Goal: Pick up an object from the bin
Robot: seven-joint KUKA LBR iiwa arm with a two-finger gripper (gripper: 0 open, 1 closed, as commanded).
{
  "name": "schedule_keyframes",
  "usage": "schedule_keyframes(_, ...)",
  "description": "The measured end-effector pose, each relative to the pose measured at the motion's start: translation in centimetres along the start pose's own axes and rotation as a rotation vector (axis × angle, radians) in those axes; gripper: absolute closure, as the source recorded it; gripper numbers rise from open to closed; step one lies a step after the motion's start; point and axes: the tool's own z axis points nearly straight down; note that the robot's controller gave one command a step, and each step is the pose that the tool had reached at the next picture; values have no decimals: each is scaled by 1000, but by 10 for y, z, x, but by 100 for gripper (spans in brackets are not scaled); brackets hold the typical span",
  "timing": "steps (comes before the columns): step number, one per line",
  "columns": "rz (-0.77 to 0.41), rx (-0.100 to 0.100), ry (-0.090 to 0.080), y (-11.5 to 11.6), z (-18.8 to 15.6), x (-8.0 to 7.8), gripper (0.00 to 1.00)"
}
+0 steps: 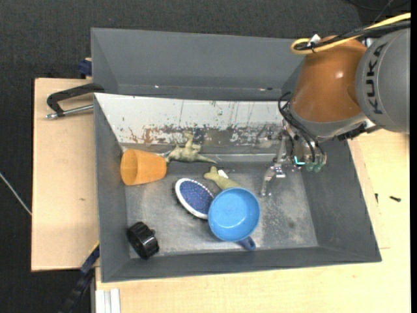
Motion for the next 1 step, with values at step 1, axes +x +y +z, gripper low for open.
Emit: schedule_keyframes(1, -47, -3, 4, 40, 87, 11, 0)
